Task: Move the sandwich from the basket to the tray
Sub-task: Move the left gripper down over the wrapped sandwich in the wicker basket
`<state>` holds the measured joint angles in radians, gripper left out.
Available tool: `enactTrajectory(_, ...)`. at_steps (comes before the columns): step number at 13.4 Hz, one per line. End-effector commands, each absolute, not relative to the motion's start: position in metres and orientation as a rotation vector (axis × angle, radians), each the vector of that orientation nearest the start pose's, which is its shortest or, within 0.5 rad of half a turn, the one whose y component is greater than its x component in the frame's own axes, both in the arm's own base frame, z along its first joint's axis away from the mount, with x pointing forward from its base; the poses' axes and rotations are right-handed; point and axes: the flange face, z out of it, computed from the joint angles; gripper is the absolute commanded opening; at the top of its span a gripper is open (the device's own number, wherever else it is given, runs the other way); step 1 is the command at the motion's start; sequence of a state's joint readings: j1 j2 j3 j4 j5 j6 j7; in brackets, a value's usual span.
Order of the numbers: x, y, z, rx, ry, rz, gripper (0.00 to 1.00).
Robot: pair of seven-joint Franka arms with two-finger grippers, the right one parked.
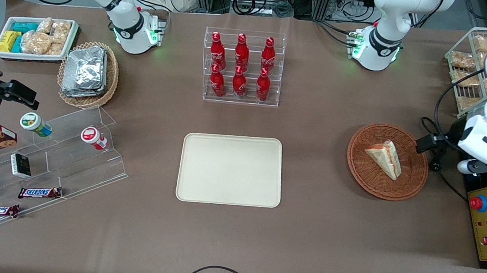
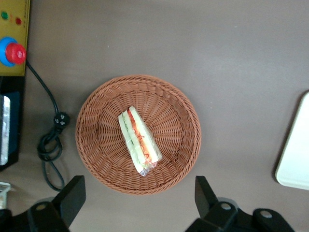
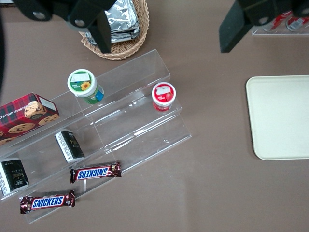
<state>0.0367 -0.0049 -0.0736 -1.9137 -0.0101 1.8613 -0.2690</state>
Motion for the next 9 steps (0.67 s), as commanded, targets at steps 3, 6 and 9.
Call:
enactTrajectory(3, 0.506, -0.019, 0.432, -3.086, -0.63, -0.014, 1.0)
enactTrajectory(6, 0.501, -0.017, 0.412, -3.07, -0.692, 0.005, 1.0)
enactTrajectory(9, 0.491, -0.017, 0.383, -3.049, -0.798, -0.027, 1.0)
